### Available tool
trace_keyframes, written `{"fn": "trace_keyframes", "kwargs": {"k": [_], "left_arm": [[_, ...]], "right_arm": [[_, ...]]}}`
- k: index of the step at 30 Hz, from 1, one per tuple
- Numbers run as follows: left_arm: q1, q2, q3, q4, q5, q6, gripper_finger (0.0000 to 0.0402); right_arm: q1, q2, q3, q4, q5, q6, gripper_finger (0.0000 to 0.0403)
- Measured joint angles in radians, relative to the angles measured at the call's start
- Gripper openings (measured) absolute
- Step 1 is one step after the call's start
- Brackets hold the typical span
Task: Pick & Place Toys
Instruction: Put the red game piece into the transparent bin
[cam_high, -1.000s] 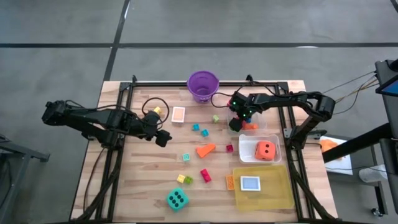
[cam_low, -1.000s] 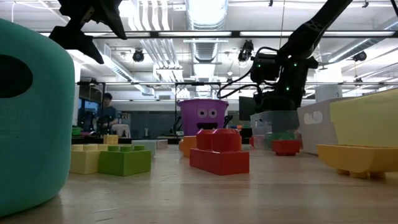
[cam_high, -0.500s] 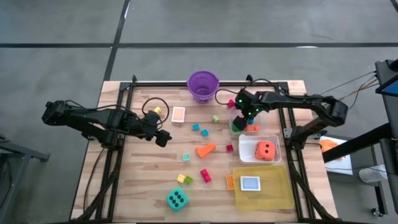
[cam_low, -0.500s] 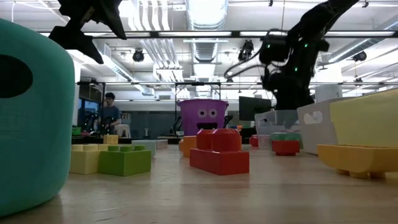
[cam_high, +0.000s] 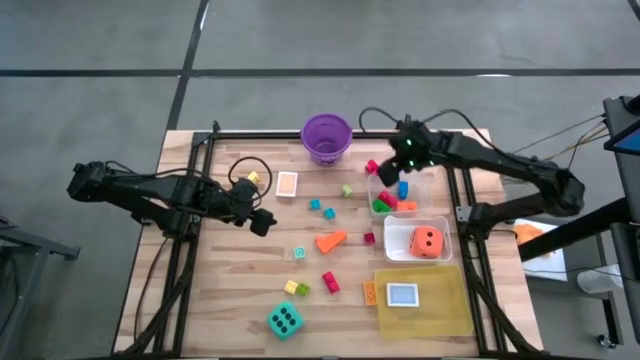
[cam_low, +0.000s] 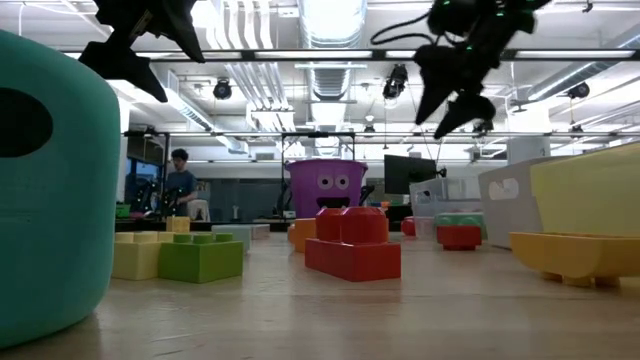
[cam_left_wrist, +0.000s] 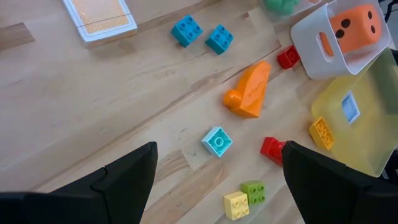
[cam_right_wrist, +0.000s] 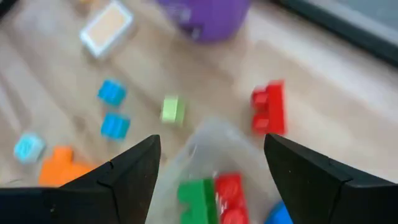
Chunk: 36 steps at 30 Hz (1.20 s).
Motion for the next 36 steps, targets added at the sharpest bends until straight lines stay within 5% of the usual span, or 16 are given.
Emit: {"fn": "trace_keyframes", "kwargs": {"k": [14,36], "left_arm": [[0.0,0.0,0.0,0.0,0.0,-0.108,0.0332],[0.001,0.0,0.0,0.0,0.004,-0.069,0.0332]], "right_arm": [[-0.16,0.464,0.298,-0.196,-0.063,-0.338,0.0203],[-0.192,0.624,0.316,-0.224,-0.082,-0.362,0.0203]]}}
